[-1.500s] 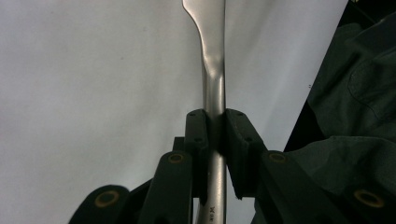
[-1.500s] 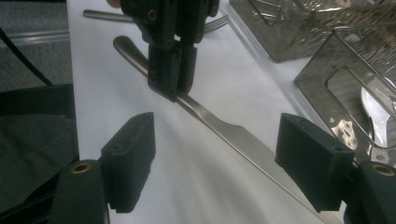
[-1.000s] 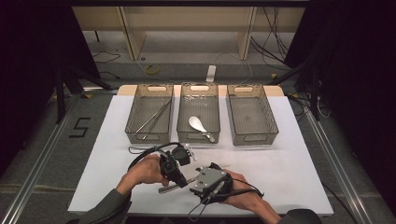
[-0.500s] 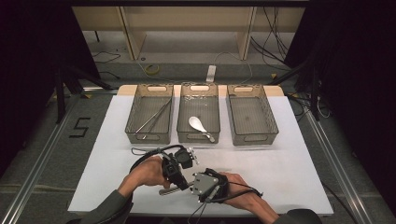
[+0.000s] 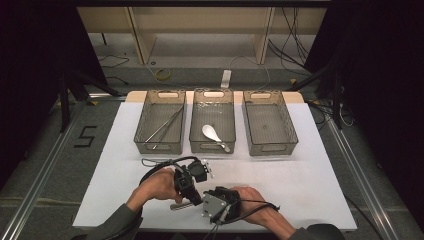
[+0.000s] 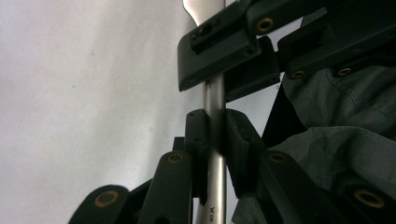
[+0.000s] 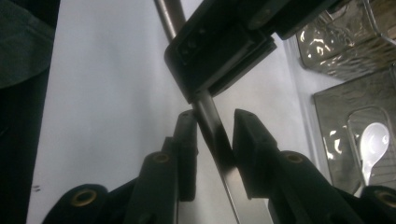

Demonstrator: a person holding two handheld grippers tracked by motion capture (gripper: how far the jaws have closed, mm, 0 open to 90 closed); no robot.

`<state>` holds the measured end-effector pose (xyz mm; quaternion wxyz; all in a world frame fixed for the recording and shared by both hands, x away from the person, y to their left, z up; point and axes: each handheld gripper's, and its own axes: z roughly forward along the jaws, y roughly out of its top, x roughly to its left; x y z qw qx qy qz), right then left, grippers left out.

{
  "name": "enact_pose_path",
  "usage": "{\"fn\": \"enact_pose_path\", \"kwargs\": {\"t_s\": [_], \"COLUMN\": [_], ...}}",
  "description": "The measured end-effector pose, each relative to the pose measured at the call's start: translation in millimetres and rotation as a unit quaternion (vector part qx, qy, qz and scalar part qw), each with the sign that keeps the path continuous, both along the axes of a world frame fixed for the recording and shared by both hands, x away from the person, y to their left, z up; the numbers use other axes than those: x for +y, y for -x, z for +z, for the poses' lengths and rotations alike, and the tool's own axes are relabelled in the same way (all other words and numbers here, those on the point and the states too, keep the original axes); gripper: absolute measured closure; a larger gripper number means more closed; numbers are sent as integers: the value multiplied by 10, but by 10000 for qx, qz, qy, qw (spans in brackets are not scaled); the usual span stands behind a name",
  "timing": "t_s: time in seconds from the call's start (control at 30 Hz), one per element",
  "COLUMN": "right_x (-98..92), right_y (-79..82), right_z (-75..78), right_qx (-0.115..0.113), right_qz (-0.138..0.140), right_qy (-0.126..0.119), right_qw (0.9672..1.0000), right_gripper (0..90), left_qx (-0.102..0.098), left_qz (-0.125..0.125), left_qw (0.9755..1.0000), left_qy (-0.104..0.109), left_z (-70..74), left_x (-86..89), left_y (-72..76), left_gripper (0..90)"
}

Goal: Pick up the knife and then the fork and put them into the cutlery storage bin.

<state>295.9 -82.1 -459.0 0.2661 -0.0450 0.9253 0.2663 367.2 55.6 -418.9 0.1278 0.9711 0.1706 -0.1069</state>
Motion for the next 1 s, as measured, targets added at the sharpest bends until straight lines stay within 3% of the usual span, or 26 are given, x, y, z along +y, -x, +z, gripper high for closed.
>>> {"fn": "enact_pose_path", "kwargs": {"t_s": [0.03, 0.13, 0.17, 0.27, 0.33, 0.53, 0.6, 0.67, 0.83, 1.0], "right_x": [-4, 2, 2, -3, -4, -14, -24, -34, -35, -70], "right_y": [-13, 26, 11, 21, 16, 2, 18, -11, -9, -51], "right_z": [15, -1, 11, 7, 9, 4, 4, 14, -32, 13], "right_qx": [-167, -221, -336, -257, -327, -219, -92, -96, -85, 54], "right_qz": [146, 217, 398, 459, 534, 586, 429, 460, 383, 257], "right_qy": [159, 245, 324, 312, 408, 541, 416, 400, 547, 396], "right_qw": [9996, 9992, 9981, 9981, 9972, 9966, 9982, 9981, 9977, 9989], "right_gripper": [743, 783, 802, 822, 826, 833, 834, 836, 839, 840], "left_qx": [-6, 9, 28, 147, 176, 134, 71, -55, -261, -447], "left_qz": [-25, -27, -16, -13, -30, -52, 37, 219, 386, 598], "left_qw": [10000, 10000, 9999, 9995, 9994, 9994, 9993, 9986, 9971, 9941], "left_qy": [7, 79, 145, 279, 294, 317, 373, 486, 609, 787], "left_z": [2, 14, 19, 6, -14, -38, -17, 31, 125, 208], "left_x": [2, 11, 19, 45, 42, 26, 37, 68, 146, 249], "left_y": [0, 0, -4, -35, -42, -36, -40, -64, -89, -116], "left_gripper": [792, 791, 790, 789, 788, 779, 763, 724, 634, 584]}}
